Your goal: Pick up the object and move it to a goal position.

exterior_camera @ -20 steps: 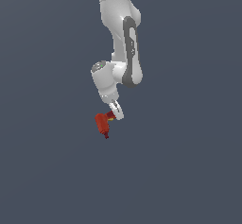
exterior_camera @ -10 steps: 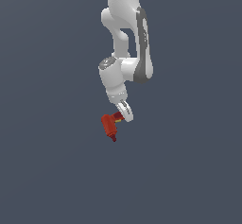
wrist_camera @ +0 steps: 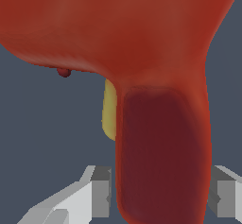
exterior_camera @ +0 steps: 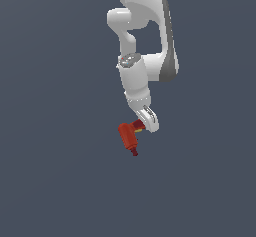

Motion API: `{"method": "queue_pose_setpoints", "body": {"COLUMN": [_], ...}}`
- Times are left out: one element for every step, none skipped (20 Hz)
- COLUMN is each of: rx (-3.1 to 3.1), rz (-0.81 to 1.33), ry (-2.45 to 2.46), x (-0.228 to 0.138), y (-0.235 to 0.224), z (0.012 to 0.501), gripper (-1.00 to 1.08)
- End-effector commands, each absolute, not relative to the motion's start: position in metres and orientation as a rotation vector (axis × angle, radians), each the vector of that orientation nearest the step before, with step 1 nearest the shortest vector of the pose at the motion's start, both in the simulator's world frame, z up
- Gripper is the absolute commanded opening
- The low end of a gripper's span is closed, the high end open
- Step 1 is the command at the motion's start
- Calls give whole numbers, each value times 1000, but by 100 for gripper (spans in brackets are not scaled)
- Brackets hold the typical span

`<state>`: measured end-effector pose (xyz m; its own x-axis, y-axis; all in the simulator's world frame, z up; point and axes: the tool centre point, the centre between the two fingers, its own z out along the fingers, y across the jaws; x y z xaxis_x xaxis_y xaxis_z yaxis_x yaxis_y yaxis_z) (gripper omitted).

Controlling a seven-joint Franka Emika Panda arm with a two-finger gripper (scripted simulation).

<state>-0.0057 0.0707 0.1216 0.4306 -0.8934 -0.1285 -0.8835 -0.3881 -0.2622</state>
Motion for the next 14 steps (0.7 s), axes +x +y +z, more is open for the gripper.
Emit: {"method": "queue_pose_setpoints", "body": {"rx": [-2396,-2396,-2396,-2396,-2396,-2396,-2396,-2396,-2396,-2395,-2395,-2395,-2395,-2395], "rz": [-54,-54,-54,-54,-54,-54,-54,-53,-53,-53,-53,-52,-52,-52], "ry": [1535,1535,1535,1535,1535,1535,1535,1535,1535,1535,1535,1534,1534,1534], "x": [7,11,15,19,23,26,29,32,35,38,40,42,44,45], "y": [85,90,96,100,105,109,113,117,121,124,127,129,131,133], "z": [137,142,146,151,155,159,162,166,169,171,174,176,178,179], "gripper": [-100,-100,-100,-100,-100,-100,-100,-100,-100,-100,-100,-100,-100,-100]}}
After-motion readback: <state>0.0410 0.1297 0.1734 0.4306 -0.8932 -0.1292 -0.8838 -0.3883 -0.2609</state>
